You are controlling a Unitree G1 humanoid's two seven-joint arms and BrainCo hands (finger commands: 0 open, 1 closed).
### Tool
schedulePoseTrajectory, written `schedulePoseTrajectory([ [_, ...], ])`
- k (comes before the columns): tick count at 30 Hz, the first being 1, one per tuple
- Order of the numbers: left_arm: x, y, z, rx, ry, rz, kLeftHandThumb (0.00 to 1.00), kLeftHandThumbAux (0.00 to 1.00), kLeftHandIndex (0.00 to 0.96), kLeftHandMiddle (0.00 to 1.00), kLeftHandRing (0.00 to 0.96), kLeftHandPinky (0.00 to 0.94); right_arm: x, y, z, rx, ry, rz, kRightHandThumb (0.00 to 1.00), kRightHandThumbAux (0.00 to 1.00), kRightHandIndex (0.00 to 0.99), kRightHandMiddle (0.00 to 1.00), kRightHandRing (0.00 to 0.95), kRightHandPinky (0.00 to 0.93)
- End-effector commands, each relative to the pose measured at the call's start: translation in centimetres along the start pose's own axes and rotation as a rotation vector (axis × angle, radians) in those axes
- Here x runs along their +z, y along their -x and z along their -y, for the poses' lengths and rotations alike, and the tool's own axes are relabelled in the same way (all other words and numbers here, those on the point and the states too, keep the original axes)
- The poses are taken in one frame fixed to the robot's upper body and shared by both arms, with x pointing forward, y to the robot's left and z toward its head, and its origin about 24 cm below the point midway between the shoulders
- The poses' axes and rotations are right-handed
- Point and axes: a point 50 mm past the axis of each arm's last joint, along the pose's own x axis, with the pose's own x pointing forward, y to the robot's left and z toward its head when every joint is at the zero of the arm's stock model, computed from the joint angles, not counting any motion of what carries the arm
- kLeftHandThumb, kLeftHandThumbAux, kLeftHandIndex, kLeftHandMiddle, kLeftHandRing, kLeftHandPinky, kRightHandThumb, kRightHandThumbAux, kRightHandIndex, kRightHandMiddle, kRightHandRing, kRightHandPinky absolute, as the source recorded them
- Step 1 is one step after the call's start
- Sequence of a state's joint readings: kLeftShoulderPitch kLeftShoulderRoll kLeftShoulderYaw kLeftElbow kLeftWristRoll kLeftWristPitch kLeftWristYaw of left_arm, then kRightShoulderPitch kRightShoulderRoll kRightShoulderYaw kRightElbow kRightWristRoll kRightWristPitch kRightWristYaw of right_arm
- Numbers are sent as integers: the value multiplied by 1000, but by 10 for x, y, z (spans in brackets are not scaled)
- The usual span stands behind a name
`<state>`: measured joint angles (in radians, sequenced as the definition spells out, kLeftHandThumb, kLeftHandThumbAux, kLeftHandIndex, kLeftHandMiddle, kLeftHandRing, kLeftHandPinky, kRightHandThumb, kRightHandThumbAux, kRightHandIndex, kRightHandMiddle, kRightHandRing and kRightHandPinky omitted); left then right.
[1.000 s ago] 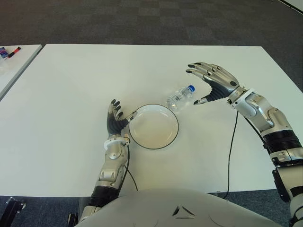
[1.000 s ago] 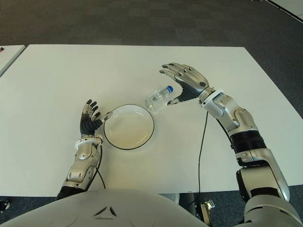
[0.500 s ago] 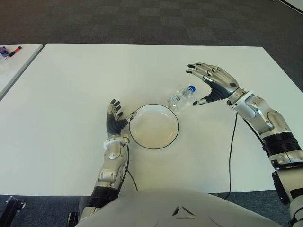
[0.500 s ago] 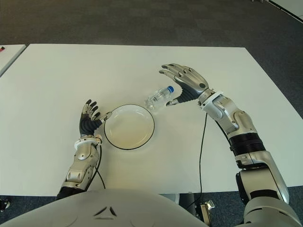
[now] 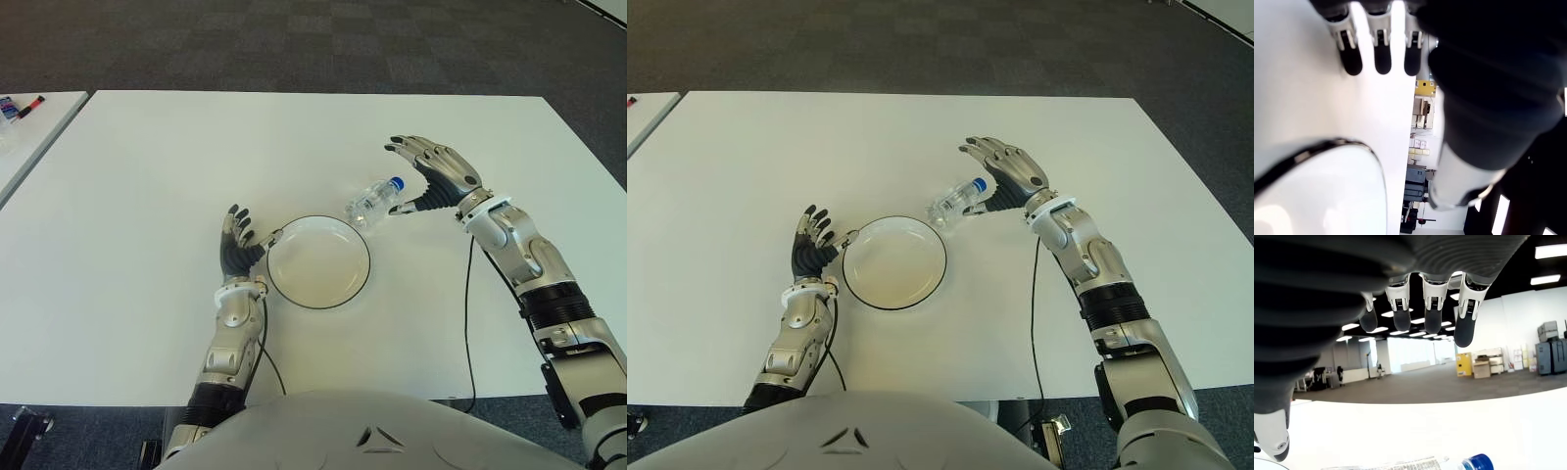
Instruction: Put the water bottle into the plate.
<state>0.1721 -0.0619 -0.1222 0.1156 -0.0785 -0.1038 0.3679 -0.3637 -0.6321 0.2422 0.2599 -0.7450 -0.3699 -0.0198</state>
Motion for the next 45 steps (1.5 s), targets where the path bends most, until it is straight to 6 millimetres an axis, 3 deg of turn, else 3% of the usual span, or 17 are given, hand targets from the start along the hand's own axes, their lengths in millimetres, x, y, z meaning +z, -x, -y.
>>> schedulePoseTrajectory([
  [1, -1, 1, 18, -16, 76, -32, 0, 967, 76, 151, 134, 147, -3, 7, -18, 18, -30, -64, 549, 627, 0, 0, 67, 207],
  [13, 1, 2, 15, -4, 83, -18, 0, 977, 85, 159, 140, 163, -10, 17, -22, 23, -35, -137, 535, 638, 0, 0, 80, 247],
  [24, 3, 6, 13, 8, 77, -31, 0, 971, 92, 149, 137, 161, -8, 21, -23, 22, -34, -138, 508, 640, 0, 0, 88, 358],
  [45, 3, 6, 11, 4, 68, -36, 0, 963, 69, 133, 128, 160, -10, 23, -32, 57, -48, -141, 535, 629, 0, 0, 80, 391],
])
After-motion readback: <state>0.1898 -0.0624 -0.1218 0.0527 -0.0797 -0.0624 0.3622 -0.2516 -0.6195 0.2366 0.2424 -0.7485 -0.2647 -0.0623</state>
